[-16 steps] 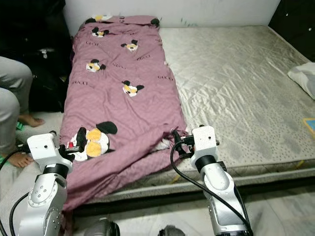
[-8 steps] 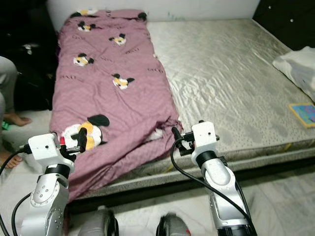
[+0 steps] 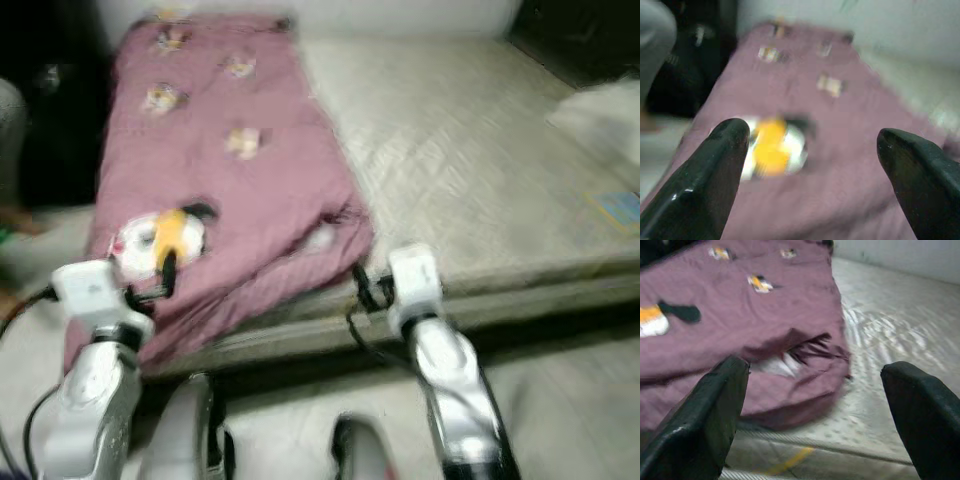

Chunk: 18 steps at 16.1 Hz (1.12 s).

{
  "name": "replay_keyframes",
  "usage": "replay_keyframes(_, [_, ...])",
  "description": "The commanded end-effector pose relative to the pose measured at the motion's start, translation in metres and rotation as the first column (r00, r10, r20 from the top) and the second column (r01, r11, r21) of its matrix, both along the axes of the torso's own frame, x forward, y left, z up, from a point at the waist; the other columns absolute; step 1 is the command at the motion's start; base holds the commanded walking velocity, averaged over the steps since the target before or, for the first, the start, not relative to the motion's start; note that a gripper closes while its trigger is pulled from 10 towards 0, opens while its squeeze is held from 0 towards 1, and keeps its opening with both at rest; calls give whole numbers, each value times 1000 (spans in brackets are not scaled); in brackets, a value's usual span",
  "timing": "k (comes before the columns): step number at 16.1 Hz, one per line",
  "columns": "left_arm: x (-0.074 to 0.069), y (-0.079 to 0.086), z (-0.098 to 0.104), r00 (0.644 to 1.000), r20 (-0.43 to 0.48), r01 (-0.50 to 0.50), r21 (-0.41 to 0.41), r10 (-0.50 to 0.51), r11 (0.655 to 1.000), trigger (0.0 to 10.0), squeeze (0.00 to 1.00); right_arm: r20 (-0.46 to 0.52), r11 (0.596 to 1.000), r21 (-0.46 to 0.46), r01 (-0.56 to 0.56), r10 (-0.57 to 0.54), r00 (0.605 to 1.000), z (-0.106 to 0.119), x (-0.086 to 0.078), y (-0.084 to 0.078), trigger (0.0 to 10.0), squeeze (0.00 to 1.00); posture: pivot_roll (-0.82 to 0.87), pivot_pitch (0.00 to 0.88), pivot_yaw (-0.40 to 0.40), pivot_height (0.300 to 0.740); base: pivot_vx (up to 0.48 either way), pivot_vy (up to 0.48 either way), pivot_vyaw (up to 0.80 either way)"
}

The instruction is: Clean up the room

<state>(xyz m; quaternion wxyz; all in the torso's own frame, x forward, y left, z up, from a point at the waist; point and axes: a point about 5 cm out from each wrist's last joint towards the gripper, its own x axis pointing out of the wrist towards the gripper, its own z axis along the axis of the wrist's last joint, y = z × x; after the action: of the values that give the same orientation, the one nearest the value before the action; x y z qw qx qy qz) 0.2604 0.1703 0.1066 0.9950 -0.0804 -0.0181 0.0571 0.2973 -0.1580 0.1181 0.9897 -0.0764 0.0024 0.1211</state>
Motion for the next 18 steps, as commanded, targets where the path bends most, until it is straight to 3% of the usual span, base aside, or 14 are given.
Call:
replay_keyframes(1, [1, 0, 4, 1000, 13, 15, 5, -15, 1000, 10000, 0, -15, 1000, 4, -4, 4, 1000, -4, -2, 0, 10000, 0, -25, 136, -36, 603, 0, 0, 0])
replay_keyframes(7, [0, -3, 4, 999, 20, 28, -4, -28, 1000, 10000, 0, -6, 999, -9, -32, 32, 999, -4, -2, 6, 10000, 0, -24, 142, -39, 603, 0, 0, 195])
replay_keyframes(18, [1, -6, 3, 998, 23, 66, -8, -65, 998, 10000, 0, -7, 999, -7, -51, 51, 999, -6, -3, 7, 10000, 0, -27, 133, -38, 603, 300, 0, 37])
